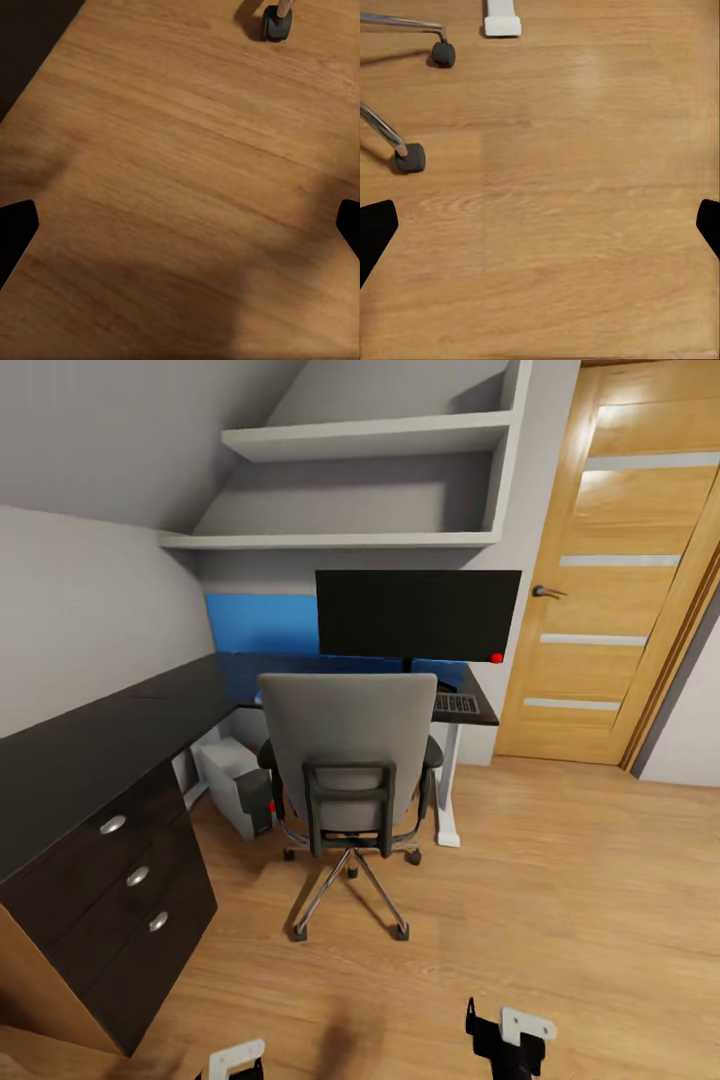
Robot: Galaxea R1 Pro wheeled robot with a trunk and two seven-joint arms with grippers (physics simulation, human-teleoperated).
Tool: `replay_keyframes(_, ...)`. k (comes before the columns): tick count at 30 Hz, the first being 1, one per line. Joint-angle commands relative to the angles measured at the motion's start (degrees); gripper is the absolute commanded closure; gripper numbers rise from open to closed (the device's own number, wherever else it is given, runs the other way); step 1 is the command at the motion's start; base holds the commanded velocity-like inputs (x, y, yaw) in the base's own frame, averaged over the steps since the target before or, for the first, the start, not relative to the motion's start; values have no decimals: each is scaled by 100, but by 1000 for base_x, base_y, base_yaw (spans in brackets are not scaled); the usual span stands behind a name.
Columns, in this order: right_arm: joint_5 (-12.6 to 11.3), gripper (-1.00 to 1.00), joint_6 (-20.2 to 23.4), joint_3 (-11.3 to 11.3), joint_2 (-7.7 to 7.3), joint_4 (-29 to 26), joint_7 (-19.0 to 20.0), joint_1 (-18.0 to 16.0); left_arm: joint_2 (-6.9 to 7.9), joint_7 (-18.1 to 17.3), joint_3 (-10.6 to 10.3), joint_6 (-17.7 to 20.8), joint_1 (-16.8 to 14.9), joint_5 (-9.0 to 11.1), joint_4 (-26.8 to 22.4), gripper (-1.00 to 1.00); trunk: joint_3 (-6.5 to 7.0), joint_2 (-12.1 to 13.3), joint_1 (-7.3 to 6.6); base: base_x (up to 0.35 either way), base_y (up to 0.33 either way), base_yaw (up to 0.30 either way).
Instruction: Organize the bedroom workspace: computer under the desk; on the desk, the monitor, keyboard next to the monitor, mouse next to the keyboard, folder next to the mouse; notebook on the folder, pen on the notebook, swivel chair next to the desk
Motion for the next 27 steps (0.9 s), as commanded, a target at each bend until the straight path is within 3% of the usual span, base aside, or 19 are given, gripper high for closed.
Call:
replay_keyframes(1,-44,-100,-33,-23,1,13,21,-6,0,29,-50,-13,-3,39,6,-100,5,39,-24,0,0,-44)
replay_keyframes(8,-110,-100,-35,-22,-129,24,39,440,12,-151,-39,-41,-3,45,497,-100,79,320,-177,0,0,-88)
replay_keyframes(13,-86,-100,-83,-19,-185,20,74,873,13,-175,-37,-427,-2,45,668,-100,149,520,-287,0,0,-94)
replay_keyframes(16,-74,-100,-95,-17,-229,19,86,951,10,-203,-39,-611,86,41,691,-100,199,641,-353,0,0,-53)
replay_keyframes(19,-37,-100,-126,-5,-224,19,260,992,4,-322,-44,-840,366,33,701,-100,251,761,-419,0,0,-17)
replay_keyframes(24,3,-100,-240,1,-187,19,479,1058,-5,-435,-45,-1453,483,25,706,-100,340,962,-529,0,0,-4)
replay_keyframes(27,40,-100,-411,2,-184,19,510,1076,-8,-450,-46,-1601,500,22,707,-100,394,1082,-595,0,0,-1)
